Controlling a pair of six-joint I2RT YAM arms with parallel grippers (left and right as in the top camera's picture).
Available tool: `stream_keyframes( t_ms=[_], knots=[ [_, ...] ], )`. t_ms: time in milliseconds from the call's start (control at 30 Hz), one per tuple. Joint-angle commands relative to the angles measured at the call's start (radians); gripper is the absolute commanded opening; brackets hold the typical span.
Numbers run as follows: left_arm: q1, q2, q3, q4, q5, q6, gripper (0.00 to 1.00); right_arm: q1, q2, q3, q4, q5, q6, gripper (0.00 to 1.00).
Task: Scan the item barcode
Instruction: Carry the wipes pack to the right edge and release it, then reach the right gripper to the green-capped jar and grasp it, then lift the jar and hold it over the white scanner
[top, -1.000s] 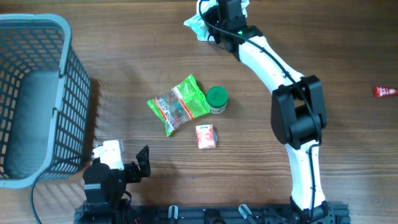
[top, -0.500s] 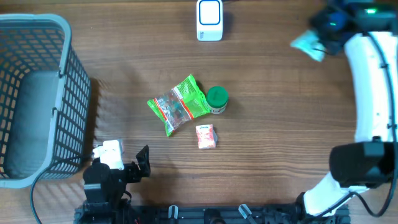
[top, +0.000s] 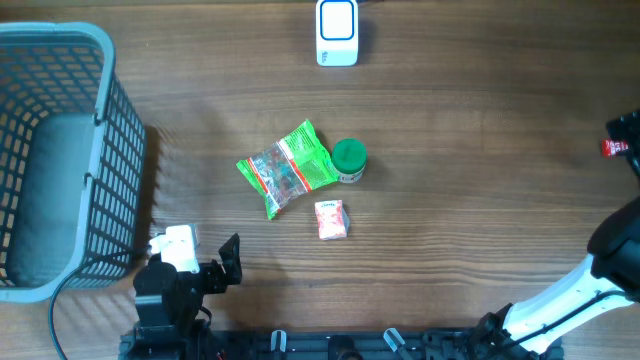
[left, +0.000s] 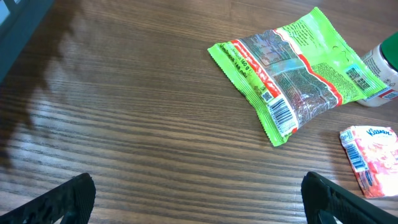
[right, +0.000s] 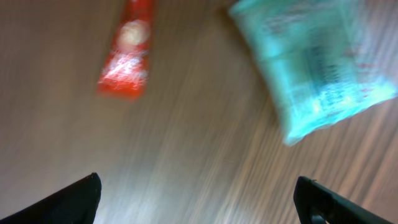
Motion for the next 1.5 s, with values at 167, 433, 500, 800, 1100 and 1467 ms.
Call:
stream_keyframes(
  t_ms=[167,433,500,800,1100,1467],
  knots=[
    [0.003,-0.008,-0.011,0.002,-0.002,-0.006,1.0,0.438,-0.241,0.122,-0.117,-0.563,-0.113,1.0],
    [0.003,-0.008,-0.011,0.002,-0.002,-0.006,1.0,0.981,-0.223,0.036,-0.195,-0.316,0.452,1.0],
    [0.003,-0.008,-0.011,0.002,-0.002,-0.006,1.0,1.061,-0.192,0.036,-0.201,-0.303,0.539,1.0],
    [0.003,-0.008,-0.011,0.002,-0.002,-0.006,1.0,1.157,0.086,0.036,-0.128,-0.218,0.56,1.0],
    [0.003,-0.008,-0.011,0.002,-0.002,-0.006,1.0,1.168,0.277,0.036,-0.084,-0.344,0.477,0.99],
    [0.003,-0.008,-0.011,0.002,-0.002,-0.006,1.0,1.008,0.266,0.185,-0.326,-0.667,0.076,0.56]
  ],
)
